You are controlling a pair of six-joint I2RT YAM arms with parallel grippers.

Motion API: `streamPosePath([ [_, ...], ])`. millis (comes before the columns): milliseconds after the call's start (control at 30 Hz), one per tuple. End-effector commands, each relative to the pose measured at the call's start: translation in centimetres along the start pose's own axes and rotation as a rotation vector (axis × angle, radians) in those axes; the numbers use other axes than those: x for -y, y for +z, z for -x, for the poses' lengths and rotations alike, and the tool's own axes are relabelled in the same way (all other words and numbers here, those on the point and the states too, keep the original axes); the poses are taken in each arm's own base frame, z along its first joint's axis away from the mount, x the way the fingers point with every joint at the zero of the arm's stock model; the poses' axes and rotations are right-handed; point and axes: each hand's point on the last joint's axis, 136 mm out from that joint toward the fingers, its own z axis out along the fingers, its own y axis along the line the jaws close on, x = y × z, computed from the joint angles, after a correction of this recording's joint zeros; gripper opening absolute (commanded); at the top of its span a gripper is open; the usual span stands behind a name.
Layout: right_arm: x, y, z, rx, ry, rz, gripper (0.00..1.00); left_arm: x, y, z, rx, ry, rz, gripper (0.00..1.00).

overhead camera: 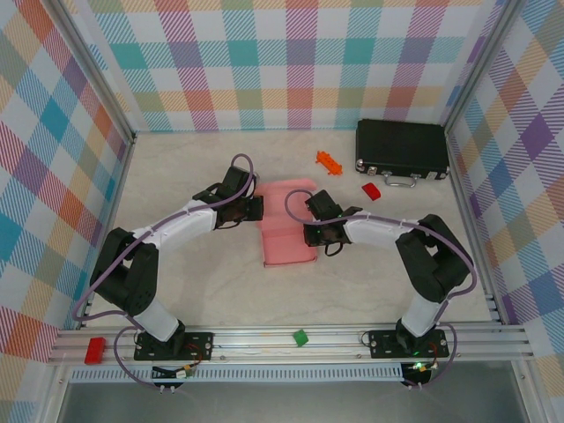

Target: Fold the paper box

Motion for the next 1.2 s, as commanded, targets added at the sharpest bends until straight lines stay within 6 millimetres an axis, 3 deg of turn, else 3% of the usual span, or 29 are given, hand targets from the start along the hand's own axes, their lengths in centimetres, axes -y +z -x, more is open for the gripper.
streamPosePath([
  [0, 1.2, 0.5, -1.2, -0.053, -0.034, -0.084, 0.23, 0.0, -0.3, 0.3, 0.017, -0.009, -0.009, 0.09],
  [367, 2.2, 0.8, -1.6, -0.072, -0.074, -0.2, 0.13, 0.0, -0.2, 0.5, 0.018, -0.009, -0.008, 0.09],
  [600, 2.8, 1.0, -2.2, -0.081, -0.124, -0.3, 0.13, 0.2, 0.0, 0.6, 0.016, -0.009, -0.017, 0.09],
  [933, 2.4, 3.1, -4.5, -0.134, -0.11, -0.283, 0.12, 0.4, 0.1, 0.5, 0.009, -0.011, -0.029, 0.09],
  [1167, 2.0, 3.1, -4.4, -0.131, -0.1, -0.263, 0.13, 0.5, 0.2, 0.5, 0.007, -0.013, -0.033, 0.09],
])
